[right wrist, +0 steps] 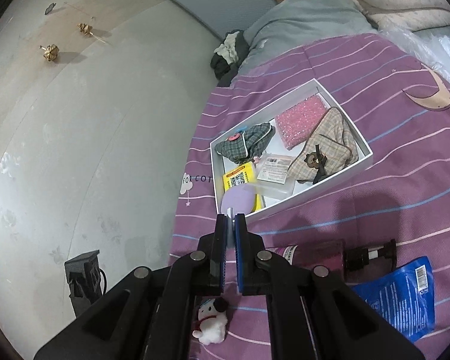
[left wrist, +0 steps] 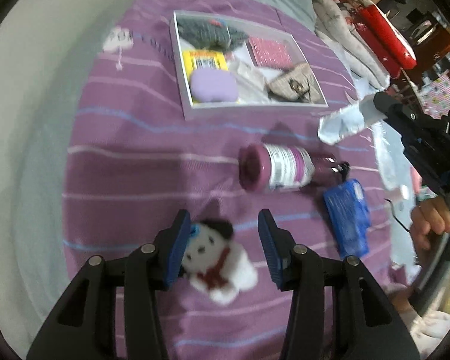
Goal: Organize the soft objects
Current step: 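Grasp the white plush dog beside the bottle with the left gripper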
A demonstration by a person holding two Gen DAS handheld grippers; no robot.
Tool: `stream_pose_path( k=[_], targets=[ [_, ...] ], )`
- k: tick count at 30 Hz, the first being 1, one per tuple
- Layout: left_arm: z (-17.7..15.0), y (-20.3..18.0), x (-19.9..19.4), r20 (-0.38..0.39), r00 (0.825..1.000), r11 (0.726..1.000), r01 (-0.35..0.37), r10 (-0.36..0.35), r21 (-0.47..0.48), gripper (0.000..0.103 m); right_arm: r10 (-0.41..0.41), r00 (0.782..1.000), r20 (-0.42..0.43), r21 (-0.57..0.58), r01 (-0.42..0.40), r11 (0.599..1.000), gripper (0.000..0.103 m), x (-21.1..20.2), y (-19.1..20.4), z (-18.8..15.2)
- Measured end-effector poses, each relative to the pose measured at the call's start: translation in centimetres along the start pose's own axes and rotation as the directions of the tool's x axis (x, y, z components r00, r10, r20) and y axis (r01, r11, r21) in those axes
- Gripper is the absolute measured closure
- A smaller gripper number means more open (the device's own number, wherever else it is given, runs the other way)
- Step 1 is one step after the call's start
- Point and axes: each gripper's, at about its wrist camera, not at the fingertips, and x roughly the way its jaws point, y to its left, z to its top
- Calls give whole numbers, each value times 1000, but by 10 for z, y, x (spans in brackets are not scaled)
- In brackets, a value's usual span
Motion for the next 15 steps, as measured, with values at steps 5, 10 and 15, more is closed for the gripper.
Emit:
stream_pose_path(
  k=[5, 10, 15],
  targets=[
    [-8, 6, 17, -131, 991, 1000, 22, -21, 0, 55, -3, 1000, 0, -28, 3, 1000, 99, -2, 10, -2],
    [-16, 7, 35, -223, 975, 999, 19, -12, 29, 55, -33, 999, 9, -37, 33, 999, 99, -10, 8, -2],
    [-23, 2, 46, -235, 972, 997, 27, -9, 75, 55, -52, 998, 48, -11, 52, 999, 99, -33, -9, 0]
  ],
)
